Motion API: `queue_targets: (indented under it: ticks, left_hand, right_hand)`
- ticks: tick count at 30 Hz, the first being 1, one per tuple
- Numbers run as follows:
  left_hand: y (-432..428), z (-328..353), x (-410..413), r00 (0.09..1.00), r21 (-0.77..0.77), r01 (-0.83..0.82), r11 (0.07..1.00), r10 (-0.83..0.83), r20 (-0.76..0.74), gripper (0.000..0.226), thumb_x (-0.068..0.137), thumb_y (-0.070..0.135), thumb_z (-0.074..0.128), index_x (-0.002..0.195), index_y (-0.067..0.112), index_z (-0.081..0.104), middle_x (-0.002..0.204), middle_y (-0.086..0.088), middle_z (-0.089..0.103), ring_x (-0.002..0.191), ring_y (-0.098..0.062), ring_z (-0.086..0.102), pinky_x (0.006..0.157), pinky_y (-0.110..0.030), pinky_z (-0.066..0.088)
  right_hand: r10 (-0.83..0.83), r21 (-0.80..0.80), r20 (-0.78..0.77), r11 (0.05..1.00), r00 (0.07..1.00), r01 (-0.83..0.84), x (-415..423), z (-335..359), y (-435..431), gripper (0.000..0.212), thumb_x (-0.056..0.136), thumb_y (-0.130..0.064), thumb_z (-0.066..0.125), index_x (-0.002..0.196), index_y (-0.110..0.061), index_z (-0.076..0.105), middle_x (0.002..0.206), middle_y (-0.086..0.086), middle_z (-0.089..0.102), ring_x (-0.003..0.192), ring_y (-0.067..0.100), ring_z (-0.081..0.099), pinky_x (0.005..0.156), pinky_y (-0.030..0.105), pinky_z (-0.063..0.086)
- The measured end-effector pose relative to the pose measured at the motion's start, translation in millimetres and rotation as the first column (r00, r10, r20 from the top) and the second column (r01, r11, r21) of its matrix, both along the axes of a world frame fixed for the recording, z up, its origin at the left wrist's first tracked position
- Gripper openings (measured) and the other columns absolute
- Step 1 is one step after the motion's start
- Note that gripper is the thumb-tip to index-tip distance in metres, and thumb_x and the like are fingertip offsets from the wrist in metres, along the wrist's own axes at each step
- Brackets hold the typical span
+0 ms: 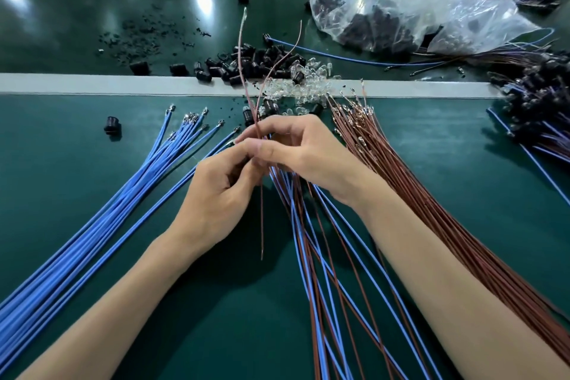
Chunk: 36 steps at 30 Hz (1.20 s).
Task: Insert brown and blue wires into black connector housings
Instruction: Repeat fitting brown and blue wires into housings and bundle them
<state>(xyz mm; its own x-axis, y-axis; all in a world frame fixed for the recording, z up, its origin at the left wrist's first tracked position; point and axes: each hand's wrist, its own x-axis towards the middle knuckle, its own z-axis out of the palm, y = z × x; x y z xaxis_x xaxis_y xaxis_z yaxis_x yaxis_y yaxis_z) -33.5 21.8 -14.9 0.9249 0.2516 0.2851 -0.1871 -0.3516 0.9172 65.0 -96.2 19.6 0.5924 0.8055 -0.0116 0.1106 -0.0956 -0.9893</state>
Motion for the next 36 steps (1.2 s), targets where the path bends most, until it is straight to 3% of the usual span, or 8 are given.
queue_targets:
  ticks: [4, 7, 13, 21, 24, 28, 32, 36]
  left_hand:
    - [-0.3, 1.9, -0.9, 1.000, 0.006, -0.021, 1.000, 0.021, -0.020, 0.016, 0.089, 0.038, 0.057, 0.082, 0.025, 0.062, 0.061, -0.004, 0.051, 0.054, -0.024, 0.047, 0.052, -0.035, 0.039]
    - [-0.9, 1.5, -1.4, 0.999, -0.016, -0.045, 0.999, 0.045, -0.024, 0.009, 0.089, 0.033, 0.060, 0.085, 0.026, 0.063, 0.063, -0.003, 0.059, 0.052, -0.011, 0.055, 0.053, -0.018, 0.043]
    - [-0.6, -0.4, 1.4, 0.997, -0.069, -0.071, 0.995, 0.073, 0.031, 0.009, 0.091, 0.026, 0.055, 0.090, 0.029, 0.064, 0.068, 0.005, 0.065, 0.057, -0.006, 0.060, 0.058, -0.017, 0.047]
    - [5.7, -0.5, 4.1, 0.982, -0.338, -0.121, 0.933, 0.163, 0.098, 0.013, 0.091, 0.021, 0.049, 0.101, 0.020, 0.057, 0.079, 0.007, 0.070, 0.065, -0.012, 0.063, 0.067, -0.018, 0.050]
    - [6.3, -0.3, 4.4, 0.984, -0.326, -0.120, 0.938, 0.157, 0.089, 0.029, 0.088, 0.020, 0.053, 0.116, 0.025, 0.052, 0.083, 0.009, 0.071, 0.069, -0.010, 0.064, 0.072, -0.017, 0.049]
    - [6.8, -0.4, 3.8, 0.978, -0.303, -0.155, 0.940, 0.189, 0.085, 0.018, 0.086, 0.016, 0.059, 0.103, 0.020, 0.062, 0.088, 0.010, 0.071, 0.082, -0.003, 0.065, 0.077, -0.013, 0.047]
    - [8.3, 0.3, 3.9, 0.970, -0.208, -0.189, 0.960, 0.215, 0.111, 0.021, 0.084, 0.011, 0.063, 0.102, 0.023, 0.064, 0.099, -0.009, 0.061, 0.088, 0.002, 0.059, 0.082, -0.011, 0.044]
    - [9.6, -1.1, 3.8, 0.973, -0.195, -0.196, 0.961, 0.216, 0.087, 0.022, 0.079, 0.020, 0.067, 0.100, 0.025, 0.065, 0.091, 0.002, 0.062, 0.082, 0.002, 0.057, 0.079, -0.013, 0.045]
  right_hand:
    - [-0.181, 0.161, -0.029, 0.970, 0.983, 0.183, -4.1, 1.6, 4.7, 0.011, 0.092, -0.006, 0.057, 0.091, -0.005, 0.068, 0.075, 0.003, 0.067, 0.058, 0.006, 0.058, 0.055, 0.015, 0.048]
    - [-0.309, 0.266, -0.082, 0.909, 0.948, 0.319, -2.1, 2.7, 5.3, 0.016, 0.097, -0.011, 0.051, 0.088, -0.013, 0.064, 0.072, 0.001, 0.065, 0.051, 0.007, 0.054, 0.048, 0.015, 0.042]
    - [-0.117, 0.153, 0.045, 0.982, 0.992, 0.109, -2.9, 1.6, 3.9, 0.007, 0.091, -0.006, 0.059, 0.090, -0.008, 0.065, 0.075, 0.001, 0.065, 0.061, 0.006, 0.059, 0.060, 0.018, 0.052]
    - [-0.304, 0.332, -0.145, 0.882, 0.941, 0.336, 10.5, 5.2, -1.8, 0.024, 0.099, -0.013, 0.044, 0.080, -0.006, 0.057, 0.069, 0.003, 0.069, 0.061, 0.016, 0.067, 0.057, 0.020, 0.054]
    - [-0.303, 0.346, -0.119, 0.880, 0.946, 0.325, 12.2, 4.5, -1.5, 0.008, 0.091, -0.003, 0.057, 0.084, -0.007, 0.056, 0.073, 0.004, 0.070, 0.065, 0.016, 0.069, 0.062, 0.020, 0.054]
    - [-0.309, 0.365, -0.068, 0.877, 0.948, 0.312, 10.5, 6.7, -1.8, 0.019, 0.084, 0.006, 0.064, 0.084, -0.010, 0.056, 0.077, 0.005, 0.068, 0.067, 0.014, 0.068, 0.066, 0.019, 0.053]
    - [-0.338, 0.405, -0.042, 0.854, 0.940, 0.326, 7.4, 11.3, -1.4, 0.019, 0.084, 0.008, 0.063, 0.085, -0.010, 0.055, 0.074, 0.004, 0.067, 0.066, 0.013, 0.068, 0.065, 0.018, 0.053]
    - [-0.342, 0.404, -0.018, 0.857, 0.940, 0.320, 5.2, 13.3, -1.0, 0.019, 0.084, 0.010, 0.063, 0.085, -0.007, 0.055, 0.075, 0.007, 0.065, 0.065, 0.011, 0.067, 0.065, 0.018, 0.053]
